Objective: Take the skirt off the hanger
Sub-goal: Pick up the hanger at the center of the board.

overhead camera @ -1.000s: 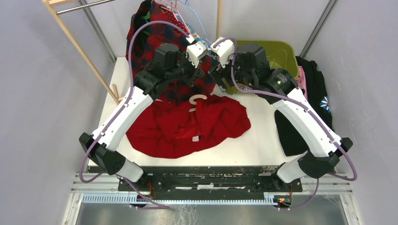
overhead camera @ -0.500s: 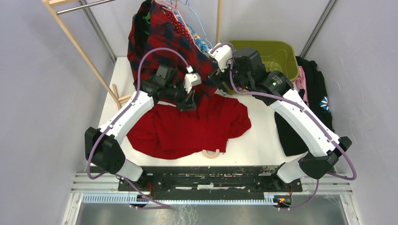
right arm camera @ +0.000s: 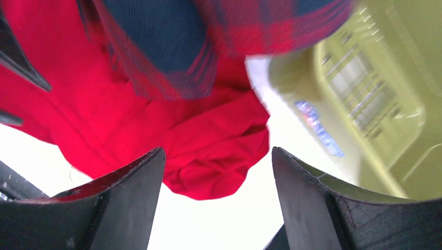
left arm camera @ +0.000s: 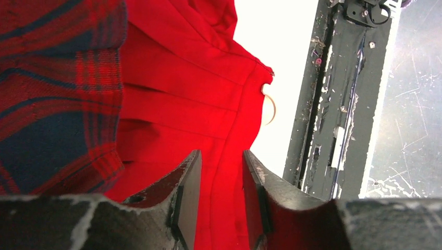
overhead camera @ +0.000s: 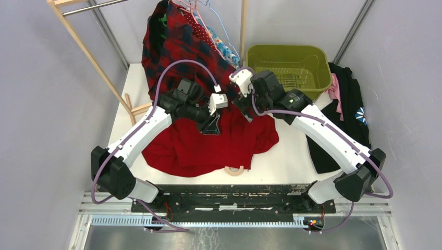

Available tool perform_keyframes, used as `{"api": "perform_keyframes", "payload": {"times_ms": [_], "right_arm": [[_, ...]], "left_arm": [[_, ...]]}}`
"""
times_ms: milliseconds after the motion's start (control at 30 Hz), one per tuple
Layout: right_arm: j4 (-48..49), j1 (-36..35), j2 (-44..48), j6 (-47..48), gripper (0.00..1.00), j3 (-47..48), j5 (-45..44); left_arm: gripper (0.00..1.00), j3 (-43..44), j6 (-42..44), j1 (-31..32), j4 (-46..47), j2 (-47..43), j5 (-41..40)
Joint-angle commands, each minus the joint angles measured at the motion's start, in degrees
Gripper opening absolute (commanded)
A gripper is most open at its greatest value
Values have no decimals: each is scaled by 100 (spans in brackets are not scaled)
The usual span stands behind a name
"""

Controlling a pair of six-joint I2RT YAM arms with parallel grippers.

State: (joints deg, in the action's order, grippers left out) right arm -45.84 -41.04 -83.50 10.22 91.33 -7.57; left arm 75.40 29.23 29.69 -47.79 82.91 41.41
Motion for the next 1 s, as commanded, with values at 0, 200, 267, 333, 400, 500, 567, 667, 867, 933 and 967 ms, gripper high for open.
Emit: {"api": "perform_keyframes", "payload": {"times_ms": [0,200,267,333,400,500,567,667,867,933,967], "right_arm": [[142,-10,456,-600,80,-912,236],[451,-14,1110,-1076,81,-2654,203],[497,-12,1140,-1252,81,-2908,214],[667,-15,1184,-1268,81,-3139,94],[969,-18,1175,-1184,81,-3337,-4],[1189,-6,934,-1096,83,-3358,-187],[1161,0,638,-1239,84,-3192,-305],[1144,20,286,-1721,85,-2947,-452],[1826,132,129,-1871,81,-3190,-136],[1803,142,75,-1615,80,-3181,-87],[1632,153,26,-1541,82,-3051,-52]], "left_arm": [[40,24,221,176,110,-9,-344],[40,-130,-273,177,1154,-336,-1346],[40,-177,-407,182,1572,-407,-1605],[38,-183,-552,182,1861,-449,-1824],[38,-218,-656,177,2092,-499,-2153],[36,-367,-808,176,2445,-659,-2845],[36,-514,-830,177,2633,-741,-3166],[37,-581,-760,181,2601,-778,-3032],[37,-839,-837,183,2937,-1035,-3230],[37,-815,-734,178,2810,-1028,-3314],[37,-794,-705,176,2733,-1011,-3339]]}}
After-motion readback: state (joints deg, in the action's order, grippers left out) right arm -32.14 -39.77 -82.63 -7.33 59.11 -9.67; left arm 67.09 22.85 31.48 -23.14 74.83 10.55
